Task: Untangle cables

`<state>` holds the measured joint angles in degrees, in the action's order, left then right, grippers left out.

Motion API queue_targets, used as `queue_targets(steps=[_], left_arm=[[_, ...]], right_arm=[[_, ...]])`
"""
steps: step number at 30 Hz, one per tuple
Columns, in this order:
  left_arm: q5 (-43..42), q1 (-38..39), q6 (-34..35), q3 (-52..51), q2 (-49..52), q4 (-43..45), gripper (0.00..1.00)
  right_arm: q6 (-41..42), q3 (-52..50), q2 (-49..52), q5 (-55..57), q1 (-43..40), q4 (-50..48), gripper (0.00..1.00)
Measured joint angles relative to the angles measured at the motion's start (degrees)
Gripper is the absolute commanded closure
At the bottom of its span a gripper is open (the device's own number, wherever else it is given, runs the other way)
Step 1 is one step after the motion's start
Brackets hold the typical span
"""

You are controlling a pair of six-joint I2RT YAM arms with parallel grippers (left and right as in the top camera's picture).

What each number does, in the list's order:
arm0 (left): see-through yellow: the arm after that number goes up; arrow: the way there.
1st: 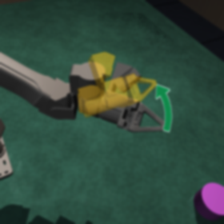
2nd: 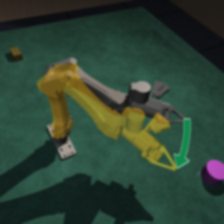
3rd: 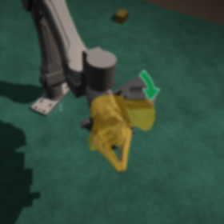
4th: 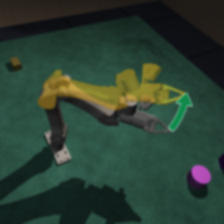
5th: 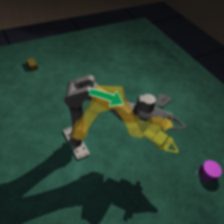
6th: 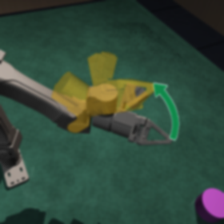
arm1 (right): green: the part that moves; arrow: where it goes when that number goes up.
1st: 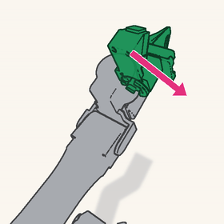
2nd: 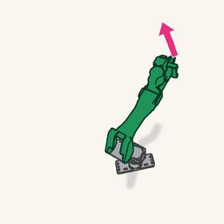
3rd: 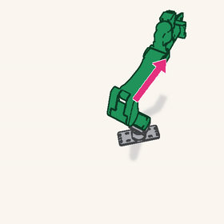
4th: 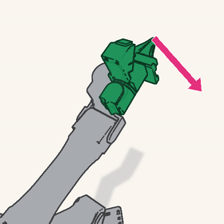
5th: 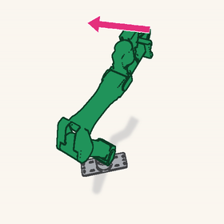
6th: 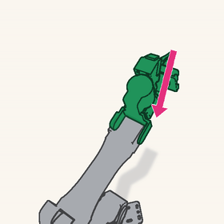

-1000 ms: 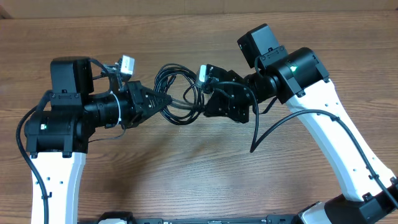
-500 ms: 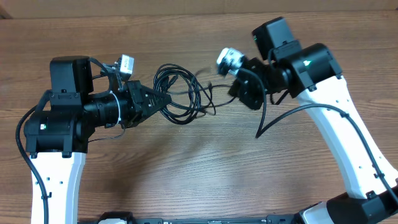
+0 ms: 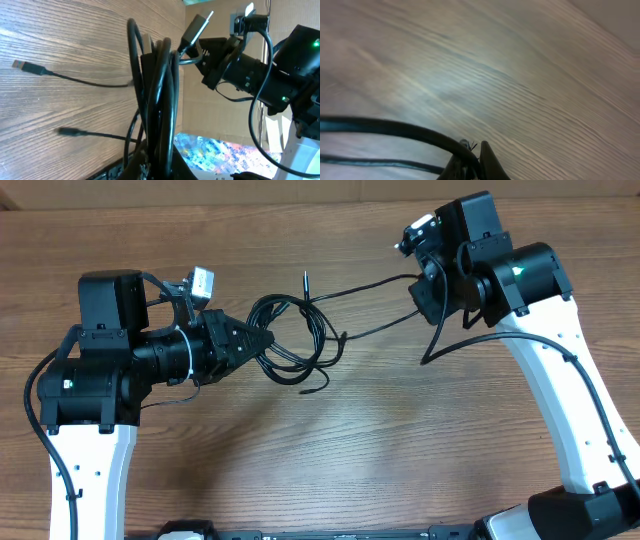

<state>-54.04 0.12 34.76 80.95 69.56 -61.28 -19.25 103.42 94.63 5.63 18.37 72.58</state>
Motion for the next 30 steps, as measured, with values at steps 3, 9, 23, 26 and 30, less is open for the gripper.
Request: queue_targets(steps=[3, 9, 23, 26, 30], left_arm=[[0.02, 0.0, -0.42, 0.0, 0.0, 0.02, 0.91], [1.49, -0.11, -3.32, 0.09, 0.0, -0.09, 0.89], [20.0, -2.05, -9.64, 1.2, 0.0, -4.59, 0.85], [20.85, -2.05, -10.03, 1.22, 0.0, -4.72, 0.82], [21.75, -2.03, -10.82, 1.22, 0.0, -4.81, 0.81]], right_arm=[[3.32, 0.0, 0.0, 5.95, 0.04, -1.44, 0.96], [9.46, 0.0, 0.0, 19.02, -0.04, -4.11, 0.96], [12.35, -0.07, 0.0, 25.64, -0.76, -7.8, 0.96], [10.84, -0.07, 0.0, 19.71, -0.59, -7.82, 0.96], [8.76, -0.07, 0.0, 10.93, 0.39, -7.93, 0.96]])
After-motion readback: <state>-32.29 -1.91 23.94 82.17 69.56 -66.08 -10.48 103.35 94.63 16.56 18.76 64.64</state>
